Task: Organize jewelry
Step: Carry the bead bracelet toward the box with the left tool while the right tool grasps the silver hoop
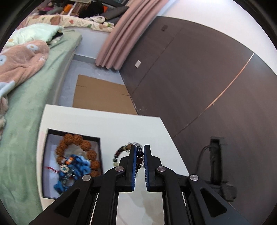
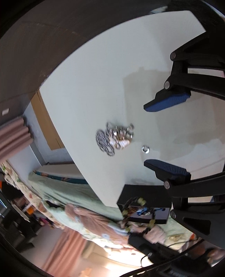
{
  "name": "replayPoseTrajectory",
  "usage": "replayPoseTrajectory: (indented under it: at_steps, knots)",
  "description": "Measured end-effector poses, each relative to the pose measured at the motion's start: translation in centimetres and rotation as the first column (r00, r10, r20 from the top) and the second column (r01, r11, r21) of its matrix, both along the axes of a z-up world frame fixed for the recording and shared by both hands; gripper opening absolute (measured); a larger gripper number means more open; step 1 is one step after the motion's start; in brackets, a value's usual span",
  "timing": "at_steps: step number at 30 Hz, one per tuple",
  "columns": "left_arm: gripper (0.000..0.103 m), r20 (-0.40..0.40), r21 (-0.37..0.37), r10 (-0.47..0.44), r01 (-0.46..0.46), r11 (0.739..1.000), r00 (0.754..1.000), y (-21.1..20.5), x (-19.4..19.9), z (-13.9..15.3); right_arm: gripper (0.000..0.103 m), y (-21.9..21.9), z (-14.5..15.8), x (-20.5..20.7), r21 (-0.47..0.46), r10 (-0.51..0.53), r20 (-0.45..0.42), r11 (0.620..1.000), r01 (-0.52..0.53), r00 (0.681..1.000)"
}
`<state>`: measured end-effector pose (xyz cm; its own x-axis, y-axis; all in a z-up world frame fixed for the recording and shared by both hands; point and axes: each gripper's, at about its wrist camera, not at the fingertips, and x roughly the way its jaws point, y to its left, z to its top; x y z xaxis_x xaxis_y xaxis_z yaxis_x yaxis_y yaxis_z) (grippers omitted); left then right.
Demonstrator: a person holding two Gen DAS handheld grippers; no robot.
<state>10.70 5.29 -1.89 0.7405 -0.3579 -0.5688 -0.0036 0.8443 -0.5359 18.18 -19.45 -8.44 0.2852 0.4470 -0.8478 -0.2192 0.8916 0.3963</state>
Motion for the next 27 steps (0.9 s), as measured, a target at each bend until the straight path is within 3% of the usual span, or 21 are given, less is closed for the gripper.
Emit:
replayPoseTrajectory:
  at_steps: [12,15,18,19,27]
  knots:
    - [0.008,0.013,0.018,0.06,-0.061,0.998,0.998,3.6,-1.0,0.6,0.052,6.4,-2.4,0.6,-0.265,0.129,0.026,0.957,-0.118,0.991]
    - [0.008,0.011,0.018,0.076,-0.076,0.997,0.997,4.4,-1.1,0.6,0.047,7.4,-2.5,0.3,-0.328,0.155,0.057,0.936,-0.128,0.986]
    - [0.008,0.004,0.029,0.089,-0.089,0.996,0.996,4.7,-1.2,0.5,0.028,7.6,-2.5,-0.1,-0.378,0.159,0.075,0.918,-0.12,0.984]
    - [0.008,0.002,0.034,0.092,-0.092,0.995,0.996,4.7,-1.2,0.4,0.015,7.6,-2.4,-0.2,-0.389,0.162,0.078,0.913,-0.119,0.984]
    - [0.008,-0.04,0.059,0.091,-0.089,0.994,0.995,4.4,-0.8,-0.7,0.014,5.6,-2.0,-0.1,-0.289,0.133,0.043,0.95,-0.115,0.99]
